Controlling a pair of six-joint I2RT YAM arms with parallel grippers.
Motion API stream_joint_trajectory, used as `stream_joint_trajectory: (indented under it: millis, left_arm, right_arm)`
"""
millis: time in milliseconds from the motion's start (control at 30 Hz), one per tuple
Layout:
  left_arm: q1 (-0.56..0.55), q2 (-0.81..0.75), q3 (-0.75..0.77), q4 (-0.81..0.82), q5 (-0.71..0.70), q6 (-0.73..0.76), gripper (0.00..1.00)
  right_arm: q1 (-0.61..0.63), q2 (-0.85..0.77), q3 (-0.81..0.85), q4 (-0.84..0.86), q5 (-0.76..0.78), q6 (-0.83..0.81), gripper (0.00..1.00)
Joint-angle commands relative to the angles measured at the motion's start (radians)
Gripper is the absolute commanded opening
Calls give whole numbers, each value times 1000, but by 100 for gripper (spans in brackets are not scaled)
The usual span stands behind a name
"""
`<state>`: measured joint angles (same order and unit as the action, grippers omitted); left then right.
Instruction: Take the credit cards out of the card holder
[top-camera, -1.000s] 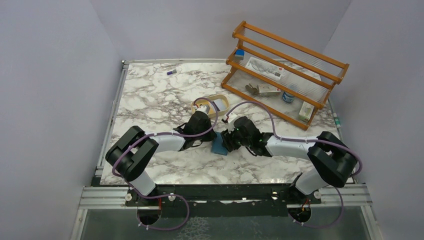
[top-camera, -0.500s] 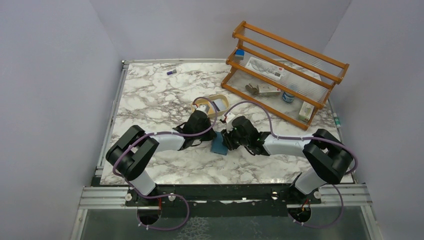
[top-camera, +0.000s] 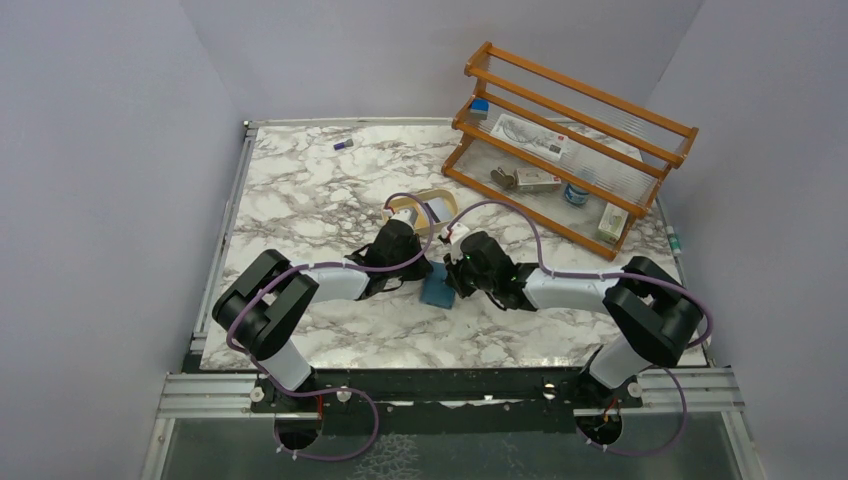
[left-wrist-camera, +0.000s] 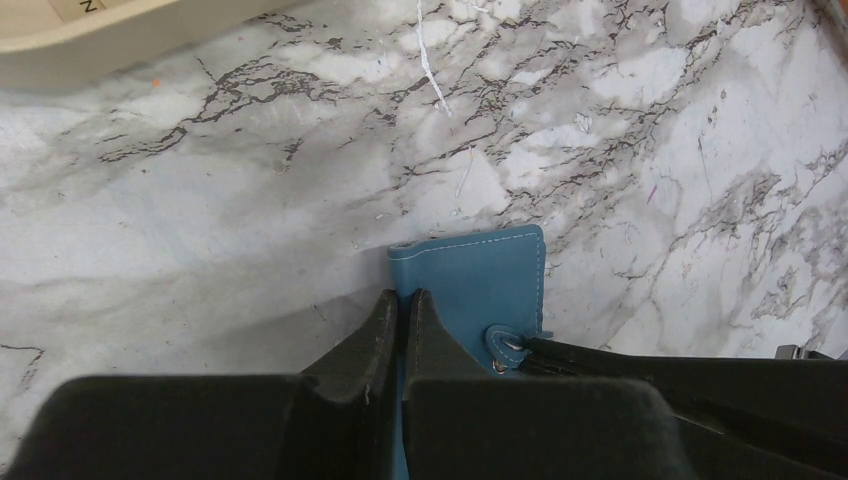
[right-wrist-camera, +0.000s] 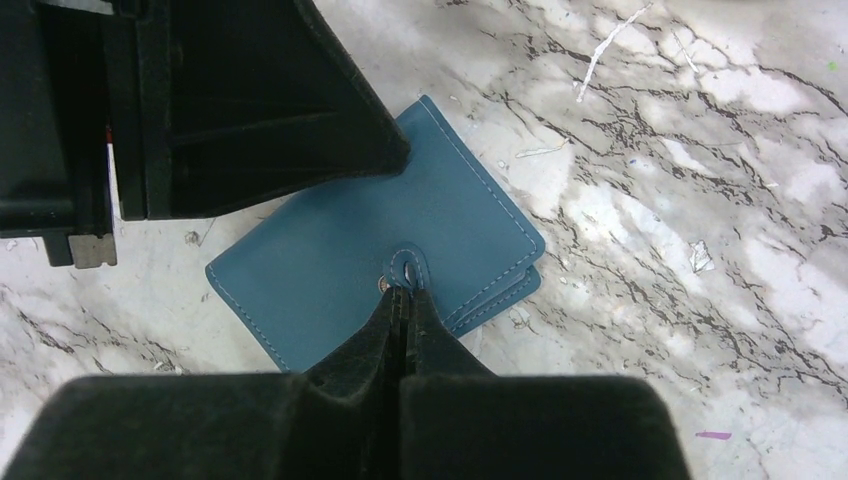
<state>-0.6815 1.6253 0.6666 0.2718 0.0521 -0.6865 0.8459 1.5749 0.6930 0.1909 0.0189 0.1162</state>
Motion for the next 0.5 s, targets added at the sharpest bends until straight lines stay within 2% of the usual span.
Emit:
stream_joint_trajectory:
  millis: [0,467]
  left_arm:
    - [2,30,-25,-70,-1,27,0]
    - [11,15,-36,-74,-17,27,0]
  right_arm:
    - [1,5,-31,-25,91,47,1]
    - [-14,-265,-159,61,216,175,1]
